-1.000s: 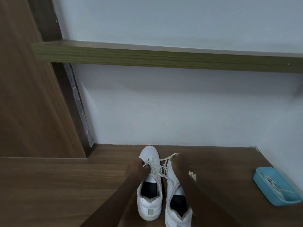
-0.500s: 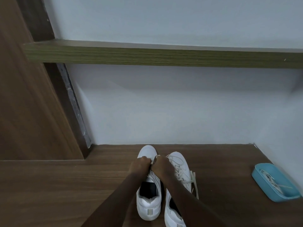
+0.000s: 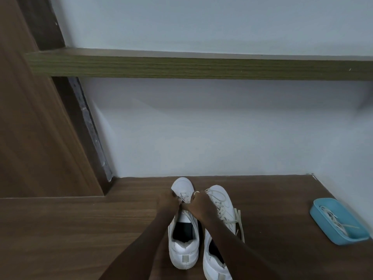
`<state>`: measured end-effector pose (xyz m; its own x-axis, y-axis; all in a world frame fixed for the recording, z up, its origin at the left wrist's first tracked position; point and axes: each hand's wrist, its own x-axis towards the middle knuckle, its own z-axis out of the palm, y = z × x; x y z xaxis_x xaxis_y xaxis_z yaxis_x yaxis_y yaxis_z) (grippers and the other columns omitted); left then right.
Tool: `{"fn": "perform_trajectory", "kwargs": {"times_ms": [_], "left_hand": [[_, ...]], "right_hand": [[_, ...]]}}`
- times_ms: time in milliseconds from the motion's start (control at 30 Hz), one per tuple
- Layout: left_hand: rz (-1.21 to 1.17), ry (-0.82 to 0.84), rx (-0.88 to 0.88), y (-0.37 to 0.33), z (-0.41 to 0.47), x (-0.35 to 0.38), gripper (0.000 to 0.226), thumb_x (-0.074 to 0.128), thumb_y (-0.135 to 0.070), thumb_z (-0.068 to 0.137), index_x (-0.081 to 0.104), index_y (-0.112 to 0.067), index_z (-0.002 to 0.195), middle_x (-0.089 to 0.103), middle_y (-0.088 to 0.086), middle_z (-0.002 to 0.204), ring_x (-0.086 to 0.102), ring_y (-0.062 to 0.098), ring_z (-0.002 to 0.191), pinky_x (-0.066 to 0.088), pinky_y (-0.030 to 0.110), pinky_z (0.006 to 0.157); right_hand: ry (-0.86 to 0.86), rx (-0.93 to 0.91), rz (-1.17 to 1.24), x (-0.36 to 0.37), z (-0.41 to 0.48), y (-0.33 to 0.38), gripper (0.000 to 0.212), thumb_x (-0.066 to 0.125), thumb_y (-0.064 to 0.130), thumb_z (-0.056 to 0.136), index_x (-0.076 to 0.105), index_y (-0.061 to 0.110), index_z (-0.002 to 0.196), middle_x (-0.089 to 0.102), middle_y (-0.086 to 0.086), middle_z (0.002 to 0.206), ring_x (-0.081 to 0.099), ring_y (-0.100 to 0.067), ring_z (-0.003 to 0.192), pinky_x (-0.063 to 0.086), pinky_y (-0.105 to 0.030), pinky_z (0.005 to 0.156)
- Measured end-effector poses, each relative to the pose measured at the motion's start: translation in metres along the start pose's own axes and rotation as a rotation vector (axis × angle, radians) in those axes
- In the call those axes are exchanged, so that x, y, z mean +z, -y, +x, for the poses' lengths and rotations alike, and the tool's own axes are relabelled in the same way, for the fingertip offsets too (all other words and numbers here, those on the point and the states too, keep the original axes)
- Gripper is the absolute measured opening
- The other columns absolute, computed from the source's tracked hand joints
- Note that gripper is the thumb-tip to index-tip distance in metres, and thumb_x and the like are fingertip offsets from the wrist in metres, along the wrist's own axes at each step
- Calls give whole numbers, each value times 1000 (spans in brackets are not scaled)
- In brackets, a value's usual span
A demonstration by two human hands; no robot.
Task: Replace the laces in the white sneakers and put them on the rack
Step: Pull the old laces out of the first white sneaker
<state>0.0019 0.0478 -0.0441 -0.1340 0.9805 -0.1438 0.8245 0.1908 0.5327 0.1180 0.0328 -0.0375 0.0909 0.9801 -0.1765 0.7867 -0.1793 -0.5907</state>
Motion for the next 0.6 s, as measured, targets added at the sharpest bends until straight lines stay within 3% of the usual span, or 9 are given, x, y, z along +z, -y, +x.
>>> {"fn": "perform_trajectory", "kwargs": {"times_ms": [67, 133, 200, 233, 333, 433, 600], "left_hand": [[-110, 98, -88, 11, 4, 0, 24, 47, -9, 93, 58, -12, 72, 57, 3, 73, 55, 14, 71, 34, 21, 57], [-178, 155, -166, 18, 6, 0, 25, 43, -11, 95, 64, -1, 103, 59, 5, 85, 56, 17, 87, 34, 20, 59], [-217, 109, -191, 18, 5, 1, 30, 44, -15, 96, 61, 0, 115, 62, 8, 94, 59, 21, 99, 45, 24, 74], [-182, 80, -99, 16, 6, 4, 29, 48, -15, 94, 60, -1, 117, 63, 8, 98, 60, 24, 101, 48, 27, 82], [-23, -70, 128, 5, 9, 4, 33, 56, -7, 82, 62, -9, 114, 62, 6, 105, 59, 23, 99, 42, 23, 79], [265, 2, 357, -2, 10, 5, 32, 49, -15, 85, 68, -18, 111, 59, -1, 123, 56, 21, 111, 43, 27, 90], [481, -63, 387, -3, 8, 9, 27, 42, -16, 91, 66, -16, 104, 65, 3, 110, 60, 23, 102, 42, 28, 83]], "right_hand": [[17, 12, 13, 3, 0, 1, 41, 67, 45, 73, 35, 24, 60, 51, 1, 80, 57, -21, 80, 38, -28, 65], [7, 34, 34, 2, 2, 2, 35, 63, 36, 76, 36, 23, 61, 54, -1, 81, 55, -20, 79, 39, -28, 67], [-8, 47, 46, 0, 3, 3, 31, 59, 27, 79, 36, 21, 61, 53, -1, 77, 52, -18, 79, 37, -27, 67], [-11, 45, 40, -2, 4, 3, 31, 58, 25, 81, 35, 20, 61, 51, 1, 73, 52, -18, 78, 36, -26, 67], [-11, 40, 20, -6, 5, 3, 33, 56, 23, 84, 35, 19, 59, 47, 3, 68, 51, -17, 78, 36, -26, 68], [-5, 45, 6, -9, 4, 3, 37, 55, 23, 85, 35, 16, 55, 41, 3, 60, 48, -19, 73, 34, -27, 66], [6, 73, 84, -9, 7, 0, 36, 57, 13, 80, 36, 12, 50, 41, 1, 54, 48, -21, 68, 33, -27, 60]]}}
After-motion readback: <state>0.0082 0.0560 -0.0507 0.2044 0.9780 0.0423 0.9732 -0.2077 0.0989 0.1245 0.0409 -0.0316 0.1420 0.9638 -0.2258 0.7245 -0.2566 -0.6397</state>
